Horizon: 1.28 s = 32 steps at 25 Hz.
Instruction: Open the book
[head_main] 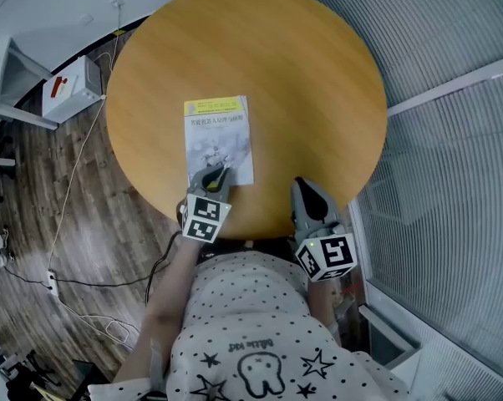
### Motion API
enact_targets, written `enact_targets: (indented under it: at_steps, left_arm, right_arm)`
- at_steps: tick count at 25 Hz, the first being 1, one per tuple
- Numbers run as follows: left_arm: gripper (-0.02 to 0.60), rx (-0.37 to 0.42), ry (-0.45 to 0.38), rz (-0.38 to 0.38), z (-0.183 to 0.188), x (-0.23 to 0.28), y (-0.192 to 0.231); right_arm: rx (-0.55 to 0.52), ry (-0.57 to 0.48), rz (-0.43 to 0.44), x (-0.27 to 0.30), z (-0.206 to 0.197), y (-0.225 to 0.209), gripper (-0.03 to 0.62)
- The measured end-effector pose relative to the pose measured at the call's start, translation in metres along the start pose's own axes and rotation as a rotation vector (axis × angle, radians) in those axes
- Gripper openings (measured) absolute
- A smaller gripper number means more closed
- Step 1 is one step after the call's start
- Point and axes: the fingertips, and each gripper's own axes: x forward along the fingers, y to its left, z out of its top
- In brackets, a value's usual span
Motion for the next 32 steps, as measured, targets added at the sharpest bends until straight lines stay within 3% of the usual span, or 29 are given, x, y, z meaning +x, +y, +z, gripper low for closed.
enact_targets:
  at_steps: [7, 18, 32]
  left_arm:
    - [0.028, -0.047, -0.065, 0.108, 0.008, -0.019, 0.036]
    - [0.025, -0.154, -0.088, 0.265, -0.005, -0.058, 0.09]
    - [0.023, -0.237, -0.087, 0.386, -0.027, -0.086, 0.118]
  right_arm:
    - [-0.016, -0.004, 0.018, 0.006, 0.004, 0.013, 0.005]
    - [-0.04, -0.005, 0.062, 0.018, 0.012, 0.037, 0.005]
    - [-0.063, 0.006, 0.133, 0.032, 0.015, 0.053, 0.005]
